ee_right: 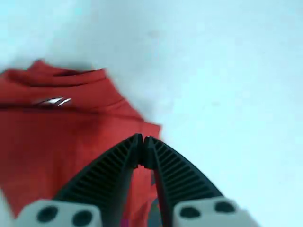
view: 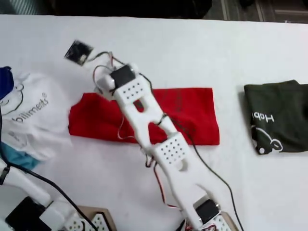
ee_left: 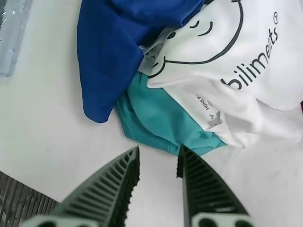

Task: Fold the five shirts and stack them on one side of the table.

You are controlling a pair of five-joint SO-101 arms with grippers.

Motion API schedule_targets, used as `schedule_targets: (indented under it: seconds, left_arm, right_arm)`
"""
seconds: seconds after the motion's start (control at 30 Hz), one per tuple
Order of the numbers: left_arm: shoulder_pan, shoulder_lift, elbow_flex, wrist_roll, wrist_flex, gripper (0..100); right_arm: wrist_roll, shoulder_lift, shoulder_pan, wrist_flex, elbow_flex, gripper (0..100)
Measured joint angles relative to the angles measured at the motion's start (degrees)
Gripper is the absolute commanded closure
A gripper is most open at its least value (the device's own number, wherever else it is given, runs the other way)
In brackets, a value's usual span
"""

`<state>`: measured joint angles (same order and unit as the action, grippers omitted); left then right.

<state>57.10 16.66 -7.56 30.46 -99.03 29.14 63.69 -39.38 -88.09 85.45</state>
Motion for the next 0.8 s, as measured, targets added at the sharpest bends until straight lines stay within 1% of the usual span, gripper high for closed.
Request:
schedule_targets:
  seconds: [0.1,0.2,0.33,0.6,0.8]
  left_arm:
    - [0.0,0.0,0.0,0.0,0.0,85]
    - [0.0,0.0,0.0,0.0,0.0,85]
    - [0.0,0.0,0.0,0.0,-0.3,85]
    - [0.0,0.0,0.0,0.0,-0.3,85]
    - [0.0,0.0,0.0,0.0,-0.3,85]
  right_arm:
    - [0.0,0.0,-0.8,-7.4,1.1,97.8]
    - [0.0,0.7,0.1,-9.7,0.8,97.8]
    - [0.0,1.8,1.6,-10.2,-2.5,97.8]
    - [0.0,2.0,1.7,-10.0,-13.6,97.8]
    - [-0.1,0.8,1.6,-10.1,-15.4,97.9]
